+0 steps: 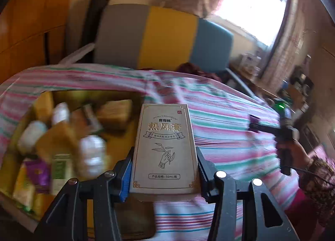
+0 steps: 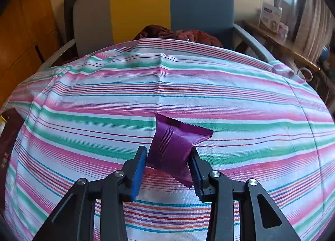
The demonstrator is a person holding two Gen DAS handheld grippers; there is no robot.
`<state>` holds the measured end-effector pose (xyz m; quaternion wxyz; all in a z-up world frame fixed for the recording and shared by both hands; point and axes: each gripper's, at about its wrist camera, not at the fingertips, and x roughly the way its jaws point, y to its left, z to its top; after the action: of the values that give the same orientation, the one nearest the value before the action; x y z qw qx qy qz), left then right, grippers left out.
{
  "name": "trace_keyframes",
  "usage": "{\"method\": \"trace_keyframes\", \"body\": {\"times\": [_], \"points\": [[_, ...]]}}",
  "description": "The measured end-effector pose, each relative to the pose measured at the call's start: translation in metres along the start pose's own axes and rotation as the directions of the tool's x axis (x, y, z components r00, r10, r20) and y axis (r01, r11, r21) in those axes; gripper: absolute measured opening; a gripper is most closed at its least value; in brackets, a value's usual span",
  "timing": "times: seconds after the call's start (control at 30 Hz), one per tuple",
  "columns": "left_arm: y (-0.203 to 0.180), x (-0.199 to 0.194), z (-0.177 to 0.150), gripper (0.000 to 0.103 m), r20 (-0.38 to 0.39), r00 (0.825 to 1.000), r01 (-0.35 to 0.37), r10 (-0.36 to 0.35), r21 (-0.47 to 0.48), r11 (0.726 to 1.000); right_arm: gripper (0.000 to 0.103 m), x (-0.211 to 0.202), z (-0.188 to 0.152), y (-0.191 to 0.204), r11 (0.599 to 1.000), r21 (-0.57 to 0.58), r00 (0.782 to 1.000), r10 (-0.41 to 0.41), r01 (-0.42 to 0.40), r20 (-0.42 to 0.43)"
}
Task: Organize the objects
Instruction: 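Carry the beige box into the gold tray and open the left tool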
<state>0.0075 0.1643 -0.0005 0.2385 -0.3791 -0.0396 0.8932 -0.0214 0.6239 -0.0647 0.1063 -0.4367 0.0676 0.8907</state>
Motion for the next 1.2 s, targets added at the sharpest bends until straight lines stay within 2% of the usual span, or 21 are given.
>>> {"method": "trace_keyframes", "body": {"times": [0.13, 0.23, 0.4, 0.6, 0.77, 0.97, 1.2], "points": [[0.033, 0.012, 0.002, 0.051, -0.057, 0.998, -0.038, 0.033, -0.086, 0.996, 0.041, -0.008, 0.003, 0.006, 1.000, -0.013, 0.999, 0.009, -0.008, 0.032], [0.049, 0.029, 0.005, 0.051, -0.122, 0.993, -0.027, 0.010, -0.135, 0.991, 0.041, -0.015, 0.009, 0.013, 0.999, -0.027, 0.999, 0.032, -0.031, 0.037], [0.051, 0.060, 0.008, 0.051, -0.198, 0.980, -0.021, -0.004, -0.129, 0.991, 0.041, -0.040, 0.017, 0.036, 0.994, -0.100, 0.997, 0.046, -0.040, 0.061], [0.055, 0.083, 0.019, 0.051, -0.227, 0.974, -0.054, 0.017, -0.158, 0.986, 0.041, -0.071, 0.012, 0.069, 0.989, -0.106, 0.989, 0.117, -0.107, 0.095], [0.056, 0.091, 0.026, 0.052, -0.277, 0.961, -0.061, 0.016, -0.151, 0.987, 0.041, -0.085, 0.002, 0.105, 0.978, -0.104, 0.977, 0.193, -0.183, 0.092], [0.059, 0.073, 0.022, 0.062, -0.254, 0.967, -0.041, 0.003, -0.143, 0.989, 0.041, -0.090, -0.015, 0.151, 0.956, -0.138, 0.961, 0.268, -0.257, 0.068], [0.072, 0.067, 0.024, 0.063, -0.219, 0.973, 0.020, -0.066, -0.208, 0.978, 0.041, -0.096, -0.032, 0.192, 0.935, -0.132, 0.941, 0.337, -0.329, 0.041]]}}
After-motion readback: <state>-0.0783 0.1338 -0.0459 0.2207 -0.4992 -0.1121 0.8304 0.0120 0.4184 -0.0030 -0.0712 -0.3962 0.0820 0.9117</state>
